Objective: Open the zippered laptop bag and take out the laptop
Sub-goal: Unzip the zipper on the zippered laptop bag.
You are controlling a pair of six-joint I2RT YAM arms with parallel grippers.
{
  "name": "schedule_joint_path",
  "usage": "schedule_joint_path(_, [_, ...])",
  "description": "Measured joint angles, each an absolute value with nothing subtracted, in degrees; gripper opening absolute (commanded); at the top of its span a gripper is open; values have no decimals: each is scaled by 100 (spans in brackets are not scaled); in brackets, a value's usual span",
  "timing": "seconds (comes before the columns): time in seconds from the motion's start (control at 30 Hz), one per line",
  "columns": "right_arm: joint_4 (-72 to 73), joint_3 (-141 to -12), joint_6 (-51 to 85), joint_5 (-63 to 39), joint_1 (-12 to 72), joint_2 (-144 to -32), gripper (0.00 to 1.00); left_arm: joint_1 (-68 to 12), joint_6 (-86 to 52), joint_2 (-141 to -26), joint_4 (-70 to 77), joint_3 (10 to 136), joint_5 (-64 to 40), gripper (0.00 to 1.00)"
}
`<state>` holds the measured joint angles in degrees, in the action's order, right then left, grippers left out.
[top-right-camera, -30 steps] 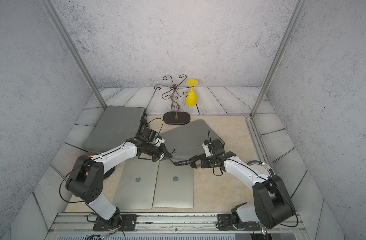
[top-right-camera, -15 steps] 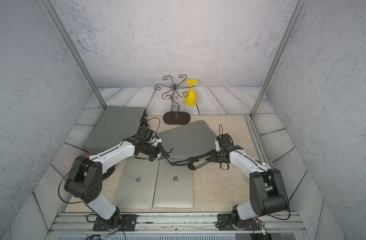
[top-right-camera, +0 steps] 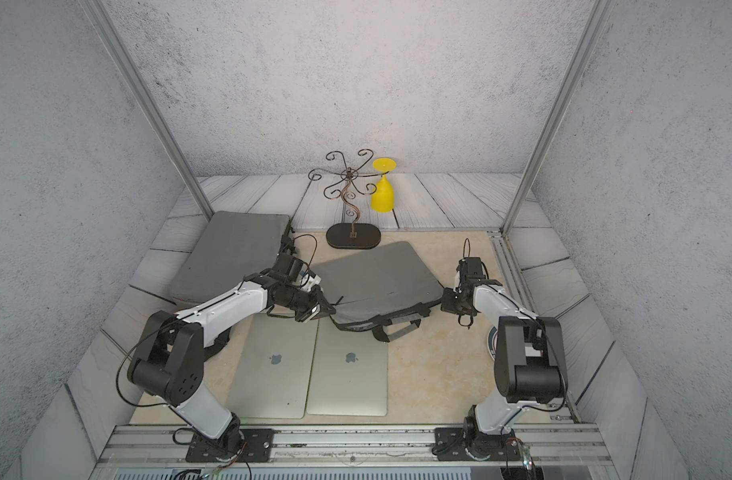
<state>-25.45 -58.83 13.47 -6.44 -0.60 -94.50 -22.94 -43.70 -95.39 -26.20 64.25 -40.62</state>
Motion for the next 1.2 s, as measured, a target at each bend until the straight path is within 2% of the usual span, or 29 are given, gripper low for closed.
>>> schedule_joint_path(0.37, [-2567,-6311,1068,-694,-163,-10044,0,-2290,-4110,-9769,-2644,6427,-4134,0])
schedule_joint_path(0.47, [-2552,-6335,1015,-816,-200,-10038,13,-2287,-4056,-9889,-2683,6455,-4136,1])
schedule_joint_path(0.53, [-2515,-6335,989,-838,-242,-10031,22,-2283,-4021,-9937,-2738,6514,-4132,4])
schedule_joint_path(0.67, [-2545,-6331,976,-932,-325,-9922,44,-2261,-3940,-9966,-2818,6624,-4110,11])
schedule_joint_path(0.73, [-2628,-6320,965,-989,-346,-9734,51,-2261,-3876,-9983,-2871,6665,-4073,14])
schedule_joint_path(0.8, [-2685,-6298,950,-1066,-346,-9485,55,-2261,-3785,-10036,-2978,6746,-4029,17])
schedule_joint_path(1.07, [-2755,-5621,1376,-1754,-344,-8366,69,-2261,-3142,-10077,-3319,7081,-3688,46])
schedule_joint_path(1.2, [-2829,-5223,1763,-2145,-344,-7975,72,-2265,-2598,-9883,-3420,7087,-3542,54])
